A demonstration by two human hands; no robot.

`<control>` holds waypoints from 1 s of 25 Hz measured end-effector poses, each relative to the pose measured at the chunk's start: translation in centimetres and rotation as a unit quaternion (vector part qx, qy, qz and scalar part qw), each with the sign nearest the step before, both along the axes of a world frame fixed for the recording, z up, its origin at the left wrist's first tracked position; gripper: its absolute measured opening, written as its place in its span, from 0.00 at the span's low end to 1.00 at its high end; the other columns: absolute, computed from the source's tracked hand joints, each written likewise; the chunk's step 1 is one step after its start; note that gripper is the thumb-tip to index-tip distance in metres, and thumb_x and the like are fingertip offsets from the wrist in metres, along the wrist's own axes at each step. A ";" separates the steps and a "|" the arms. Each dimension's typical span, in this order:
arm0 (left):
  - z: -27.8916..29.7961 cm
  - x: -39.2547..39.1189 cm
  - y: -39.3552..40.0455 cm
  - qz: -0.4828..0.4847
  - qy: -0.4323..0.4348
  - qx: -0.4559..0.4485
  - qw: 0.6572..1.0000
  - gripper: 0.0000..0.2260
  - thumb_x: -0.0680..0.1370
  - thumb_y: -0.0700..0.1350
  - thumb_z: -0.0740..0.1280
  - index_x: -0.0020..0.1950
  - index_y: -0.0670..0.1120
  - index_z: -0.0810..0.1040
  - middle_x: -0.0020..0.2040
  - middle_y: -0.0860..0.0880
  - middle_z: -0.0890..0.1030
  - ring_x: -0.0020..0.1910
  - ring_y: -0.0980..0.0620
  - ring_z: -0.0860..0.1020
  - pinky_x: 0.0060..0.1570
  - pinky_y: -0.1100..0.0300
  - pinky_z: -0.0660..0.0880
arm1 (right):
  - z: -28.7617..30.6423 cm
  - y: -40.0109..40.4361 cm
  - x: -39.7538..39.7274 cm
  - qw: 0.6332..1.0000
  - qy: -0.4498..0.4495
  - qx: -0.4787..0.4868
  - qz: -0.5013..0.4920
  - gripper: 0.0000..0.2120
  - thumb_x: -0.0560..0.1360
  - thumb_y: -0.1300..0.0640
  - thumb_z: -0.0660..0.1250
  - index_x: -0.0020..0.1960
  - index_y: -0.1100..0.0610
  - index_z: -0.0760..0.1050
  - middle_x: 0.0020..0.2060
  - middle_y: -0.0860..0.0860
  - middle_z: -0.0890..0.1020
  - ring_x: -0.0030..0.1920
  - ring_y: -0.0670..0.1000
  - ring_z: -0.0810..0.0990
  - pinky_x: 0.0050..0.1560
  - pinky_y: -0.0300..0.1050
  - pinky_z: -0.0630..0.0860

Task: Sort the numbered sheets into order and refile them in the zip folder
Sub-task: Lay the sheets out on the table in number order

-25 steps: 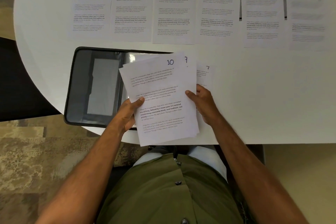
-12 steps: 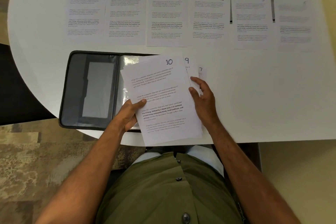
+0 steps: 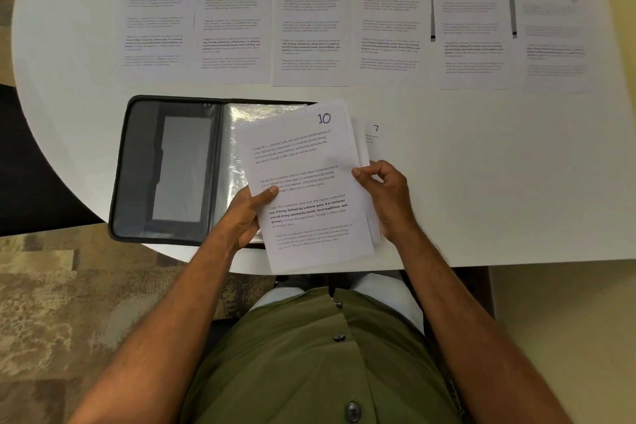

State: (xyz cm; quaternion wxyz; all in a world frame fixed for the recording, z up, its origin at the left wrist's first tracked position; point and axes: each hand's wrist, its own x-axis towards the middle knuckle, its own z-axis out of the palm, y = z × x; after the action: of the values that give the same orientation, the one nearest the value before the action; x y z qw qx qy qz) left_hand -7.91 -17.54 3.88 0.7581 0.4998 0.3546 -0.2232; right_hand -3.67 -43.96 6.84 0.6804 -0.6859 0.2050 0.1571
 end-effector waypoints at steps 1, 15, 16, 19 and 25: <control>0.0 0.0 -0.2 -0.004 -0.002 0.003 1.000 0.16 0.80 0.37 0.69 0.68 0.44 0.76 0.62 0.42 0.84 0.62 0.40 0.82 0.59 0.43 0.81 | 0.1 -0.2 -0.1 1.000 0.002 0.020 -0.006 0.06 0.77 0.59 0.74 0.43 0.55 0.79 0.44 0.46 0.83 0.47 0.45 0.83 0.49 0.38 0.79; 0.8 2.5 -5.5 -0.007 -0.037 0.004 0.999 0.14 0.80 0.37 0.68 0.66 0.44 0.78 0.63 0.42 0.83 0.61 0.40 0.82 0.61 0.43 0.80 | 0.0 -7.5 1.2 0.998 -0.006 0.019 -0.058 0.04 0.85 0.58 0.63 0.52 0.50 0.73 0.48 0.46 0.85 0.48 0.43 0.84 0.50 0.41 0.80; 0.9 2.7 -6.0 0.001 -0.035 -0.016 0.999 0.15 0.80 0.36 0.68 0.68 0.43 0.77 0.64 0.41 0.83 0.62 0.40 0.82 0.62 0.43 0.79 | 0.1 -8.4 1.5 0.998 -0.007 0.040 -0.054 0.03 0.85 0.58 0.63 0.53 0.51 0.73 0.50 0.48 0.86 0.51 0.46 0.84 0.53 0.44 0.81; 1.1 3.6 -7.4 0.010 -0.033 -0.076 0.997 0.16 0.81 0.35 0.65 0.69 0.41 0.76 0.66 0.40 0.81 0.64 0.40 0.81 0.63 0.44 0.79 | -0.2 -11.2 2.7 0.994 -0.010 0.105 -0.028 0.03 0.83 0.56 0.65 0.56 0.52 0.75 0.58 0.56 0.85 0.60 0.59 0.82 0.63 0.57 0.78; -0.2 5.0 -11.1 -0.012 -0.014 0.040 0.999 0.10 0.80 0.37 0.69 0.61 0.42 0.80 0.56 0.41 0.86 0.58 0.37 0.83 0.50 0.48 0.83 | -1.1 -13.8 4.0 0.999 0.028 -0.030 -0.024 0.07 0.85 0.58 0.61 0.62 0.57 0.72 0.48 0.47 0.85 0.43 0.43 0.85 0.39 0.38 0.80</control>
State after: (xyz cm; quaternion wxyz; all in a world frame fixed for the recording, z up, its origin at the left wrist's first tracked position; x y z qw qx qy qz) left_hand -2.96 -28.63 3.64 0.7398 0.5368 0.3467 -0.2106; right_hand 0.30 -57.80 5.72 0.6571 -0.6961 0.2452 0.1533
